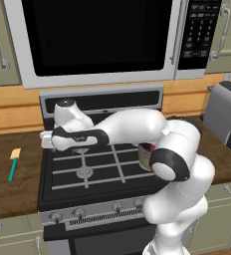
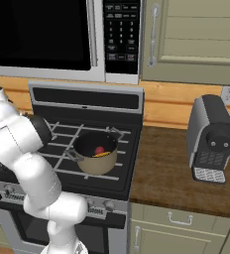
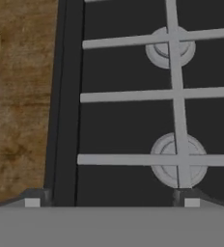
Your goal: Put the corn and tomato in the pot. Retrieve the spatula and lightly stir the vegetables in the pot.
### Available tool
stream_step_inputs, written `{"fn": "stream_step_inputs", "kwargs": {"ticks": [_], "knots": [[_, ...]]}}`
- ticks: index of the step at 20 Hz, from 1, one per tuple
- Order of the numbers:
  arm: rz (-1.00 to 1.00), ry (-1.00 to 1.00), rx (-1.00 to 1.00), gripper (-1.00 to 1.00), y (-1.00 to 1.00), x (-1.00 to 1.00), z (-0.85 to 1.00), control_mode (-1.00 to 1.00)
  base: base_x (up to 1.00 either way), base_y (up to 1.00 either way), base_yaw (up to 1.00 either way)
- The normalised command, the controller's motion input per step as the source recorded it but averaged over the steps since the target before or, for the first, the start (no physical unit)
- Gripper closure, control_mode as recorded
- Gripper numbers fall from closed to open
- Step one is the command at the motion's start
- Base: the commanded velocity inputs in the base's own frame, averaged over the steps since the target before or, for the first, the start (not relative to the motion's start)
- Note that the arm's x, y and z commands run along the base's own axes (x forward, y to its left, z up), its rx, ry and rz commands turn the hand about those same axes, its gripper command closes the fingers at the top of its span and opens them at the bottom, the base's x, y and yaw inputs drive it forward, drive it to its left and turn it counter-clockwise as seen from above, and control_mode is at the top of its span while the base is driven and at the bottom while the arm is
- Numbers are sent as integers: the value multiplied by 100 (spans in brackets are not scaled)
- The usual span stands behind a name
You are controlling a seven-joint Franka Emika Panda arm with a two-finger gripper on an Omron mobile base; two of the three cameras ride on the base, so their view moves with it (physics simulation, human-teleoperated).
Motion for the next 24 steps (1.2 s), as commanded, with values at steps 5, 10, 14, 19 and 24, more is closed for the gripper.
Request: {"fn": "stream_step_inputs", "kwargs": {"ticks": [5,10,14,19,24], "knots": [[0,0,-7,-100,97,7,-32,-100,0,0,0],[0,0,-5,-100,26,0,-4,-100,0,0,0],[0,0,-7,-100,14,0,-6,-100,0,0,0],[0,0,-4,-100,20,0,-13,-100,0,0,0],[0,0,0,-100,10,0,-33,-100,0,0,0]]}}
